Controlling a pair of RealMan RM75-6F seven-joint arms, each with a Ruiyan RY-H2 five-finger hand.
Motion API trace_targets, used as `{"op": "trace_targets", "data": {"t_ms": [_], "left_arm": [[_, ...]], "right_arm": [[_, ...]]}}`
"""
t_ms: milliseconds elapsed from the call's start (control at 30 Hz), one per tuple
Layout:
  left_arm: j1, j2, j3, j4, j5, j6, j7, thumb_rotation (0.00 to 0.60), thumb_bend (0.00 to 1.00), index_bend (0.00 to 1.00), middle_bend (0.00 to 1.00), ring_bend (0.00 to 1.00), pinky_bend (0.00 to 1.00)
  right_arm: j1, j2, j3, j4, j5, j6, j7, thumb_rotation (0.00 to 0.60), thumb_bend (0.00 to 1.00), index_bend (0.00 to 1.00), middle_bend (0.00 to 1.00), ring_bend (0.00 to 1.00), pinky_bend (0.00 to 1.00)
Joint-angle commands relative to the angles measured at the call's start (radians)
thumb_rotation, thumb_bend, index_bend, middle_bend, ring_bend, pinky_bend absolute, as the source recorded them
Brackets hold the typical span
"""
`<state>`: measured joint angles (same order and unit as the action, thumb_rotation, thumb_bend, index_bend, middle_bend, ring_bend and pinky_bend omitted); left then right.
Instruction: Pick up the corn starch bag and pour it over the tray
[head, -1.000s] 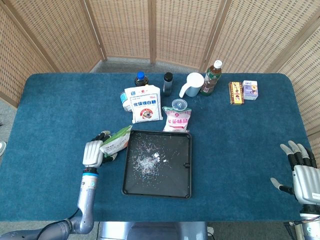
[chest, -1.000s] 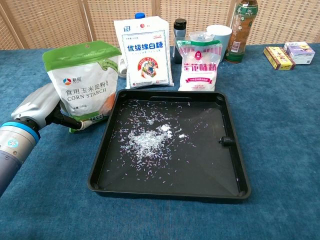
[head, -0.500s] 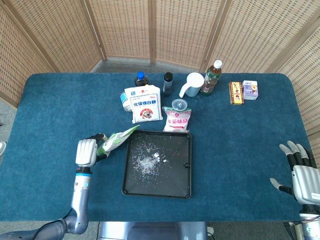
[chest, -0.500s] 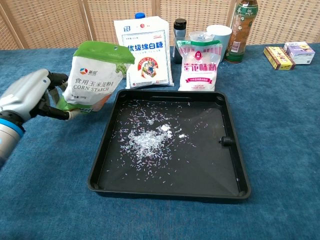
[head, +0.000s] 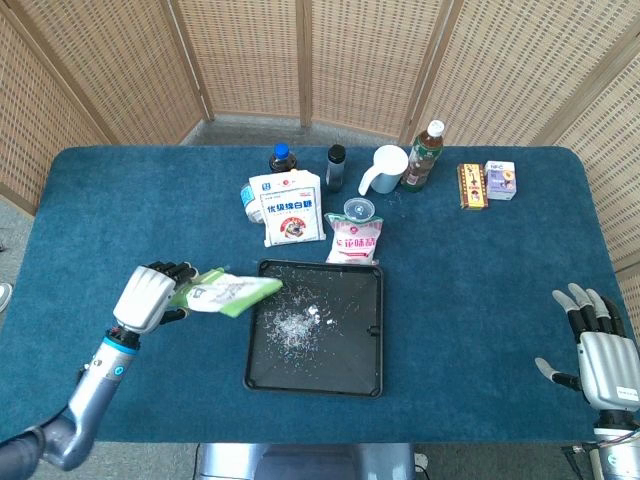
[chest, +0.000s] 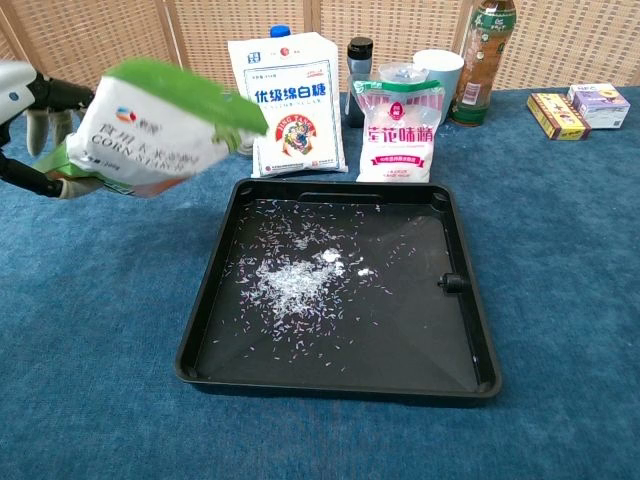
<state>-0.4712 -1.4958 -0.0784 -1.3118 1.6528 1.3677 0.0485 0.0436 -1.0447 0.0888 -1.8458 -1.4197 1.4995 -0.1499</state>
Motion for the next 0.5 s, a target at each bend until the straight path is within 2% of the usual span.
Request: {"op": "trace_targets", "data": {"t_ms": [33,233,400,500], "left_arm": [[-0.051,0.088,0.043,-0.054,0.105,-0.023,0.106,0.600,0.37,0.72,0.55,0.59,0.61],[-0.120,0.150,0.026,-0.134,0.150,-0.104,0.280,0.600,0.36,0.72,0.55,0.59,0.62],[-0.195,0.158,0.007,-0.141,0.216,-0.153,0.371,0.600,0.35,0.78,0.61,0.64,0.66],[-0.242,0.173,-0.004,-0.145,0.257,-0.198,0.453,0.600,0.35,0.78,0.61,0.64,0.66]], "right_arm": [[0.000,0.000,0.001,-0.001,0.001,0.000,0.001,0.600,0.10,0.13,0.07,0.02,0.04],[0.001,0.001,0.000,0.001,0.002,-0.003,0.004,0.600,0.10,0.13,0.07,0.02,0.04],[0.001,0.002,0.000,0.002,0.003,-0.005,0.008,0.600,0.10,0.13,0.07,0.02,0.04],[0.000,0.004,0.002,0.003,0.006,-0.004,0.015,0.600,0.10,0.13,0.07,0.02,0.04]]}}
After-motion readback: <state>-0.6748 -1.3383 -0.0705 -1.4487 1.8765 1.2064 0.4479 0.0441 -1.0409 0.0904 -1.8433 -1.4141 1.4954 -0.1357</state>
